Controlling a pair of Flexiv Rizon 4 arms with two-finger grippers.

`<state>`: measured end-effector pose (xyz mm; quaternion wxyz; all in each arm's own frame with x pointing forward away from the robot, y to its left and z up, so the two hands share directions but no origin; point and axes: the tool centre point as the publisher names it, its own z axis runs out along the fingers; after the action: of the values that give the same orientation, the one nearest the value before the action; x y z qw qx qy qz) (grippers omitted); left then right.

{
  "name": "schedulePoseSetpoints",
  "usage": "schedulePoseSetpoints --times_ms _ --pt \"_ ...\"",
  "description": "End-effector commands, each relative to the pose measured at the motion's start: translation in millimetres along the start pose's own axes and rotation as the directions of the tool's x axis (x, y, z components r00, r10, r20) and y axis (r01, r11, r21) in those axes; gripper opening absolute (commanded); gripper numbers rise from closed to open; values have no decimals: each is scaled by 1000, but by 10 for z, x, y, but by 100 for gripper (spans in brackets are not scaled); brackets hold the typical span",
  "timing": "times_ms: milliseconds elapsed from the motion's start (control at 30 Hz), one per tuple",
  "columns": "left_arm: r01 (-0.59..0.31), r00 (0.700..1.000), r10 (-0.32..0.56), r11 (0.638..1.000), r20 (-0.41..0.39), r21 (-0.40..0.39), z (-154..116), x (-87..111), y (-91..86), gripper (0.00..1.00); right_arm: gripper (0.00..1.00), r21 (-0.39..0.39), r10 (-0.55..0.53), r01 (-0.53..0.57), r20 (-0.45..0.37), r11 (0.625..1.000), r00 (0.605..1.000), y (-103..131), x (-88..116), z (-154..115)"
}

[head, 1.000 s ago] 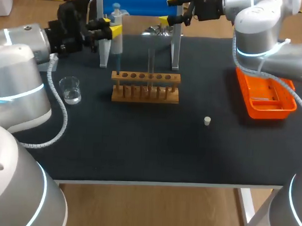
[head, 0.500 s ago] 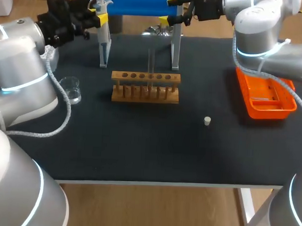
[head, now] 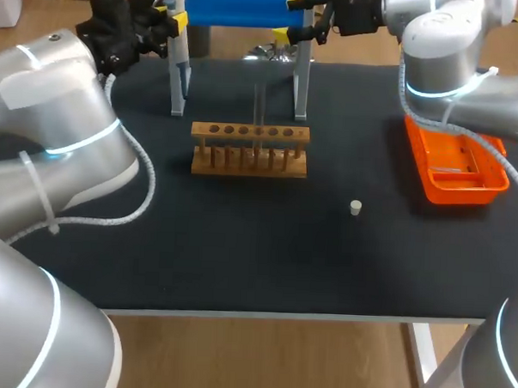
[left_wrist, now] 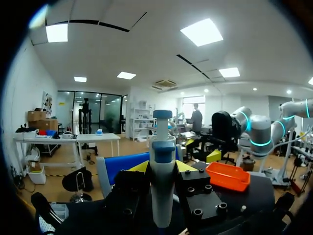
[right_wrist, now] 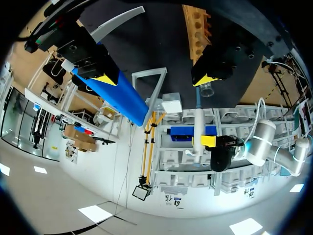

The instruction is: Invert the test tube, pick up the pipette, mount the tip to pipette, aspirate from beaker and dispense into the tube, eject the tip, return the pipette, and cap with the stopper.

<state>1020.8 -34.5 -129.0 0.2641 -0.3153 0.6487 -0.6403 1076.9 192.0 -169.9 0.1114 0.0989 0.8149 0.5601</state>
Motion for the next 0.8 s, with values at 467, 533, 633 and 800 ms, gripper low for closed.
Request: schedulePoseSetpoints --times_ms 467,533,633,800 --pt "33 971 -13 996 238 -81 450 -168 -29 0 100 2 0 0 -4 1000 1000 3 -8 -9" --pt "34 969 -13 996 246 -82 483 -181 -22 0 100 2 0 0 -4 1000 1000 3 -8 -9" --pt "31 964 -7 996 267 -87 545 -218 -10 0 100 2 0 0 -4 1000 1000 3 -8 -9" --pt "29 951 4 994 311 -101 649 -272 16 0 100 2 0 0 -4 1000 1000 3 -8 -9"
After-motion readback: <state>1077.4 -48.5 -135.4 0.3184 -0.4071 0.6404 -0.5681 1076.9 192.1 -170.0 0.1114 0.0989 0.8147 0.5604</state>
